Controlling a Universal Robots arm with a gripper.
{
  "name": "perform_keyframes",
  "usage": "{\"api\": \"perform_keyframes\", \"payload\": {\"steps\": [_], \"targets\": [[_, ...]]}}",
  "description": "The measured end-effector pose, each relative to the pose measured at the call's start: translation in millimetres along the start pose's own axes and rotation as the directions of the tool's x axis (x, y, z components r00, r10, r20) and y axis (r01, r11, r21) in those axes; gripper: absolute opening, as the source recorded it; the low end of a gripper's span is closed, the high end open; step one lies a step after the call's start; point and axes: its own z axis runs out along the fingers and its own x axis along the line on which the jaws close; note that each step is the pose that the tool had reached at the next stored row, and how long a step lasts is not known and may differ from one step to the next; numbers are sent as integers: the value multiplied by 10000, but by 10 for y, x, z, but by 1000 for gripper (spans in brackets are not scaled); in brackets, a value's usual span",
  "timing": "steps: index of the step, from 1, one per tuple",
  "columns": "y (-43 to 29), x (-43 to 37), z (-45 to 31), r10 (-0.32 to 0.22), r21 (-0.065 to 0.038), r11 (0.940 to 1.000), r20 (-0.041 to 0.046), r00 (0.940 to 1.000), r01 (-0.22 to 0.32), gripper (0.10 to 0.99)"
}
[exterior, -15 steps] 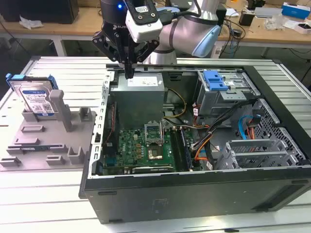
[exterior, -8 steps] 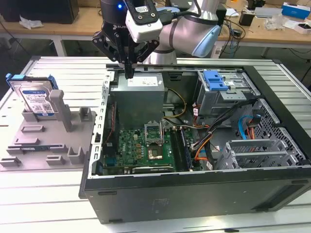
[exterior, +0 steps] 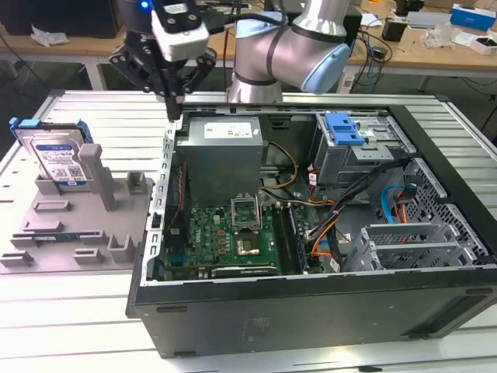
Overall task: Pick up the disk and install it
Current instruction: 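Reach for the disk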
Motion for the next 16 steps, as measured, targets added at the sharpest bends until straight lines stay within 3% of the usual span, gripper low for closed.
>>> {"api": "perform_keyframes", "payload": {"steps": [1,10,16], "targets": [[40,122,5,-1,0,10000,0,10000,1,106],[153,585,20,1,1,10000,-18,10000,-1,106],[201,969,33,-1,2,10000,-36,10000,1,106]]}}
